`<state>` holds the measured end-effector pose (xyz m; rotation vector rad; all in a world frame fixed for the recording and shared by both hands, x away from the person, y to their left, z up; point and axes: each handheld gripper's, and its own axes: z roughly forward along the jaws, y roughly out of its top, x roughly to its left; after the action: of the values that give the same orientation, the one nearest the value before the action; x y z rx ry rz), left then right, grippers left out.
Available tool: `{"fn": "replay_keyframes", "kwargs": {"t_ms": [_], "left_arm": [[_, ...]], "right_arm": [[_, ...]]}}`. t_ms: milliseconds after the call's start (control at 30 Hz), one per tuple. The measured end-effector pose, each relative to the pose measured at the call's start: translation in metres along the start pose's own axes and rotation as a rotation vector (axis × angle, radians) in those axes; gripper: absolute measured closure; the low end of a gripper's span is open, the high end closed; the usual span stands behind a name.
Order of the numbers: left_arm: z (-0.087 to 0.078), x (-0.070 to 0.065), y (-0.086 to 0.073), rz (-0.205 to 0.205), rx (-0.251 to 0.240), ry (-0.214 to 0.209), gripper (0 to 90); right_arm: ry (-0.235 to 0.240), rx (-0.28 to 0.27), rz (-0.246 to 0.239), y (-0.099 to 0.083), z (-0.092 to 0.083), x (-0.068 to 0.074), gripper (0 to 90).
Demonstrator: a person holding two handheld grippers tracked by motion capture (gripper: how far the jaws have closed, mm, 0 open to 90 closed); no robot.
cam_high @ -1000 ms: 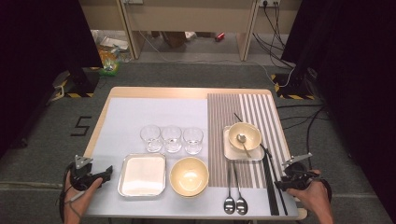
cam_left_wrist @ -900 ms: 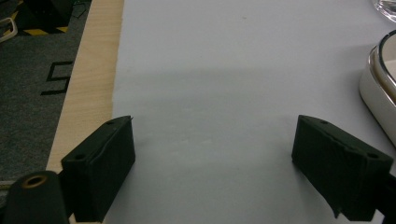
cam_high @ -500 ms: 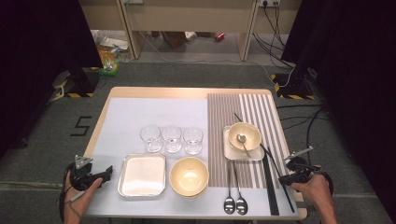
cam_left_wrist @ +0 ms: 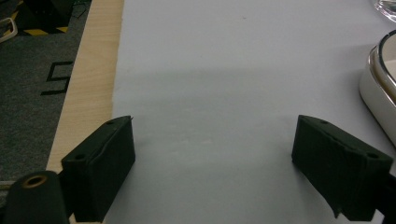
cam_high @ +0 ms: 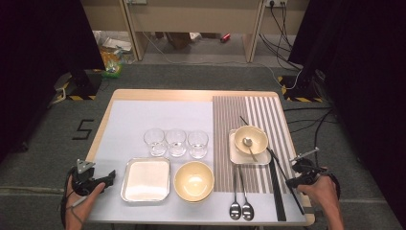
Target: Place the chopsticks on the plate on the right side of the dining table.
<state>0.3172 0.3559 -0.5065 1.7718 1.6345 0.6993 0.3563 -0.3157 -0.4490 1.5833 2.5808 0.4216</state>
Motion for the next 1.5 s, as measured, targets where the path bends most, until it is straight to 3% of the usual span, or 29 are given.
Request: {"fn": "replay_keyframes", "kwargs": {"t_ms": [167, 367, 667, 967, 1067, 1167, 1267, 1500], "left_arm": [[0.0, 0.0, 0.0, -0.001, -0.003, 0.002, 12.4], [0.0, 0.0, 0.0, 0.002, 0.0, 0.002, 12.4], [0.0, -0.001, 0.0, 0.003, -0.004, 0.006, 12.5], [0.0, 0.0, 0.0, 0.001, 0.0, 0.001, 12.5], [0.0, 0.0, 0.0, 0.001, 0.0, 0.0, 12.5], [0.0, 0.0, 0.0, 0.0, -0.001, -0.001, 12.4], [0.0, 0.0, 0.0, 0.0, 0.0, -0.001, 12.4], [0.0, 0.0, 0.0, 0.0, 0.0, 0.0, 12.4]], "right_arm": [[-0.008, 0.016, -0.013, -0.008, -0.002, 0.002, 81.6], [0.005, 0.033, 0.009, -0.007, -0.001, 0.002, 81.7], [0.061, 0.097, 0.132, 0.002, 0.0, -0.01, 83.8], [0.025, 0.141, 0.146, 0.009, 0.003, -0.008, 84.6], [0.036, 0.15, 0.151, 0.011, 0.003, -0.011, 85.0], [0.059, 0.166, 0.188, 0.012, 0.003, -0.013, 85.2], [0.067, 0.167, 0.168, 0.012, 0.003, -0.015, 85.3], [0.064, 0.152, 0.179, 0.011, -0.002, -0.02, 86.2]]}}
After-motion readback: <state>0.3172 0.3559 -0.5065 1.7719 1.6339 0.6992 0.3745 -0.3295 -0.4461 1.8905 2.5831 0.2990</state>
